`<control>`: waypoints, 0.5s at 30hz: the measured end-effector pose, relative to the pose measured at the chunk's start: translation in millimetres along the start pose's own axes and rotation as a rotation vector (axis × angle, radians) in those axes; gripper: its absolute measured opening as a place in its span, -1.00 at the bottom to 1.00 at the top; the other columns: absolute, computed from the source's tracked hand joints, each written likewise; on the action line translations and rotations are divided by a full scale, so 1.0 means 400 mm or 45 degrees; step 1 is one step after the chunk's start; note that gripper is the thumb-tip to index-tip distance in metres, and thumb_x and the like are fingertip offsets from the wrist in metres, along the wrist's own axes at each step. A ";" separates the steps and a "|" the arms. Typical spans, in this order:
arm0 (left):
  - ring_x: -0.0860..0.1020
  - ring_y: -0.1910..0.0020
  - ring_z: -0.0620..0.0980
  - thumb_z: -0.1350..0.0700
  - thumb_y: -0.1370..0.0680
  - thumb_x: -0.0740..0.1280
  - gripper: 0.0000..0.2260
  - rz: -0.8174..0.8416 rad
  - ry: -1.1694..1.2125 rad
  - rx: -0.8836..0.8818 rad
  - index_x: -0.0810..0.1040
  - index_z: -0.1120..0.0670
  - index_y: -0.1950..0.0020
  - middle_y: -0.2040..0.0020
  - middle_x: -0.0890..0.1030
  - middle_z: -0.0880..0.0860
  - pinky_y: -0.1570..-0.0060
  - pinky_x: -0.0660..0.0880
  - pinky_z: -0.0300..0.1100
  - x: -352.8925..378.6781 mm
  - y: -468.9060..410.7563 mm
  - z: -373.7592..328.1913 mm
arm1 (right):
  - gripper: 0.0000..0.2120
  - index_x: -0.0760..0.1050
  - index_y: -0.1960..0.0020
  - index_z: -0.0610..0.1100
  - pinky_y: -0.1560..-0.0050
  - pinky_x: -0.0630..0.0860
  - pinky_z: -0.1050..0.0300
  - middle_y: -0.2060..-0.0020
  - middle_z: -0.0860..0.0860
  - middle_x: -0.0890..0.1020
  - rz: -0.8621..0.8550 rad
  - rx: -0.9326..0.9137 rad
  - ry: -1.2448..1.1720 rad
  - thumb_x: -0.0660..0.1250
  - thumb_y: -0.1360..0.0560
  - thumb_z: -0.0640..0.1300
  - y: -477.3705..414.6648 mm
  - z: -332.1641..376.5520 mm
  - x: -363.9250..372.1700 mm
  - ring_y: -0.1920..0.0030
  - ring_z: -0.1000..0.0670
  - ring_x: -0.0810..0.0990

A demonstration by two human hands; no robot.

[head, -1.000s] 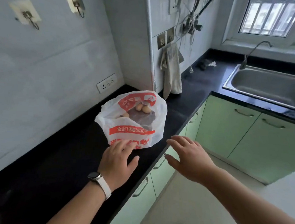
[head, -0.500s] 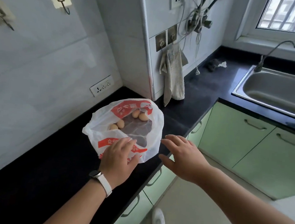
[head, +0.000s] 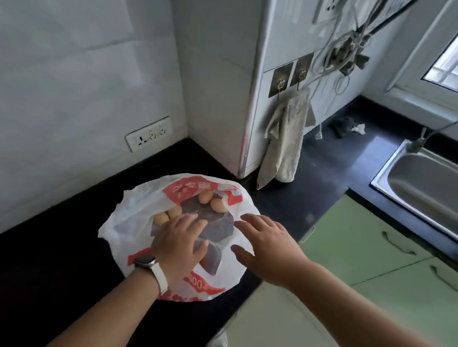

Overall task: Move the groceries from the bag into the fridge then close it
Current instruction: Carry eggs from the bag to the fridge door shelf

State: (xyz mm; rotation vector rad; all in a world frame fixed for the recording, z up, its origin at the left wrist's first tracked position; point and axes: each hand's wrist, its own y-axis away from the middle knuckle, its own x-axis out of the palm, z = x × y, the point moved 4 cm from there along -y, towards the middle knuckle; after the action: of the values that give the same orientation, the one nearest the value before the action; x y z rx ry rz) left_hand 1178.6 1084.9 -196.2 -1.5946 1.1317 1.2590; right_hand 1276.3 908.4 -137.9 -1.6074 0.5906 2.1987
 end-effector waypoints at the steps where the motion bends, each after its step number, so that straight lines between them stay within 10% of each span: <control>1: 0.48 -0.33 0.07 -0.19 -0.53 0.07 -0.51 0.019 -0.006 0.002 0.52 0.00 -0.32 -0.30 0.56 0.03 -0.25 0.47 0.05 0.011 -0.015 0.015 | -0.41 0.28 -0.47 0.04 -0.39 0.29 -0.01 -0.44 0.04 0.36 0.022 -0.001 -0.018 0.02 -0.53 0.29 -0.025 0.004 0.004 -0.44 -0.05 0.31; 15: 0.49 -0.28 0.04 -0.13 -0.53 0.23 -0.58 0.106 0.150 -0.047 0.40 -0.07 -0.38 -0.31 0.51 -0.03 -0.22 0.49 0.01 0.117 -0.196 0.140 | -0.51 0.28 -0.46 0.02 -0.30 0.42 0.01 -0.39 0.04 0.37 0.251 0.057 -0.104 0.17 -0.59 0.18 -0.277 -0.029 0.136 -0.36 -0.05 0.35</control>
State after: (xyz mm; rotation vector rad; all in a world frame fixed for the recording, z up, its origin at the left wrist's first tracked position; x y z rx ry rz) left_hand 1243.4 1152.2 -248.3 -1.6829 1.2666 1.2595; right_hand 1326.1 998.8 -206.7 -1.4854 0.7989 2.3604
